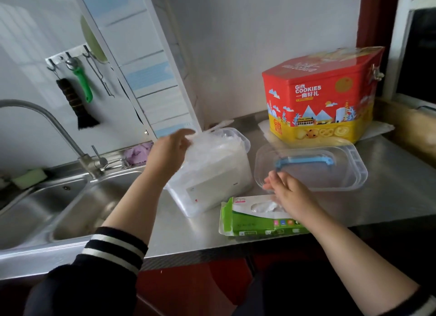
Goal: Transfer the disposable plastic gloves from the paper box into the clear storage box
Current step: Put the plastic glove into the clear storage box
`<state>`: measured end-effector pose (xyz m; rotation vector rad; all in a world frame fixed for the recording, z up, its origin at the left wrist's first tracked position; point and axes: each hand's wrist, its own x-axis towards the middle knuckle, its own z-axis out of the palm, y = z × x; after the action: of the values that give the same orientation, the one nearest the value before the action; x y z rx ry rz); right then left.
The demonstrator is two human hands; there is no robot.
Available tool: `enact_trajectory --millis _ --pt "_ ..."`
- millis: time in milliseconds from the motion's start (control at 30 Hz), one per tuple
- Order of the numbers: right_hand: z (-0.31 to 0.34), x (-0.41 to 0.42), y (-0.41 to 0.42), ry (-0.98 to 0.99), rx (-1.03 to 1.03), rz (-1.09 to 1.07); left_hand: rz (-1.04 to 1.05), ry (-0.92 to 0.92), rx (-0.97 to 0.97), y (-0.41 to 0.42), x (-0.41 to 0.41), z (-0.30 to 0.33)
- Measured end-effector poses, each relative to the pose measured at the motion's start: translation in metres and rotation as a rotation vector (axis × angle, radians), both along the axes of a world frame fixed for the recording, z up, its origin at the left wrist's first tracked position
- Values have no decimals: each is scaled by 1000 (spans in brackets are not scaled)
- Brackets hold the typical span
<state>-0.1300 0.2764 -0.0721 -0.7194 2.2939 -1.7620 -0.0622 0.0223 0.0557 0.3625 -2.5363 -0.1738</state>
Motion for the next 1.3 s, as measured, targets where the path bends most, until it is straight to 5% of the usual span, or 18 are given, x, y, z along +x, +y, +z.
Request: enact_trajectory --millis 167,267,367,567,667,767,867,967,1300 --pt "0 0 2 19 11 12 -2 -663 -19 -28 -12 -14" --pt "1 -1 1 7 -5 7 4 -814 74 -20 -11 -6" --pt "1 -2 0 -1 -18 7 51 -722 186 -11 -11 7" --pt "-4 -6 -3 -16 -63 -19 143 -227 -349 12 3 17" --pt "-6 -7 -4 -12 -79 -19 37 -30 -401 30 3 2" --pt "-5 -6 -5 -34 -112 -29 -272 200 -229 71 6 -19" --pt "-3 -5 -6 -57 -161 -61 -513 32 -1 112 12 -58" --pt "-1 -3 -4 -32 -135 -75 -450 -325 46 123 8 -92" --pt "2 -2 -1 -35 -108 -52 -371 -325 343 121 3 -96"
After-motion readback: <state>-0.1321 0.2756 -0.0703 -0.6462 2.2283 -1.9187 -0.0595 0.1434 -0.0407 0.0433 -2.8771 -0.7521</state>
